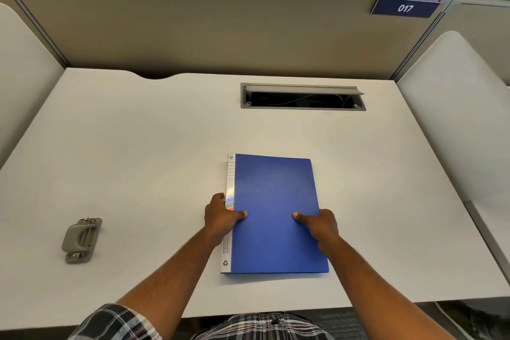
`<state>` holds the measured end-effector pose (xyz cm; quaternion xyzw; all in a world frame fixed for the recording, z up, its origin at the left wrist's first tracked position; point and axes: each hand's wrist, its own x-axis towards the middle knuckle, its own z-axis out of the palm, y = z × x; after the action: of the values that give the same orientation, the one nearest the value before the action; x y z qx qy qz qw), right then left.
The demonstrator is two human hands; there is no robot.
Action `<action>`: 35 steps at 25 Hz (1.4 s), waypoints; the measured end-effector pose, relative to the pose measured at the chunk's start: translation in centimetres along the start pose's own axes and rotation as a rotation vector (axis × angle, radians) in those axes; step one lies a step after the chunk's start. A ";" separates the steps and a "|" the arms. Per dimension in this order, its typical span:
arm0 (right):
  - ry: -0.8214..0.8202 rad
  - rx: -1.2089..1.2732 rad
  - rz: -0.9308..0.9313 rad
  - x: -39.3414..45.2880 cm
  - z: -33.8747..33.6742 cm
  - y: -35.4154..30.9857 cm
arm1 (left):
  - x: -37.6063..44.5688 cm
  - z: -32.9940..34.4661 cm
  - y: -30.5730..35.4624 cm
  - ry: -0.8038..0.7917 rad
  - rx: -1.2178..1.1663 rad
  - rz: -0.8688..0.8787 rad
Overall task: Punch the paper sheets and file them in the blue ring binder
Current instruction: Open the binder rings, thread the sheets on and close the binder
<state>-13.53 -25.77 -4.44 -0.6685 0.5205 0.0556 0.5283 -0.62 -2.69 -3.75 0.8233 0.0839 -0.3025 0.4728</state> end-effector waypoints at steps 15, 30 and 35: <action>0.174 -0.321 -0.184 -2.8 4.0 -3.9 | -1.1 -2.7 0.5 0.092 -0.167 0.042; 0.083 0.057 -0.230 -1.1 11.1 -11.6 | 5.2 -12.7 4.3 0.038 -0.058 0.118; 0.063 0.093 -0.250 -0.6 16.0 -15.9 | 9.1 -17.6 5.2 0.124 0.039 0.156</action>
<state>5.81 -14.79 -0.73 -0.7042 0.4515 -0.0558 0.5450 16.27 7.72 1.28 0.8536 0.0428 -0.2147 0.4728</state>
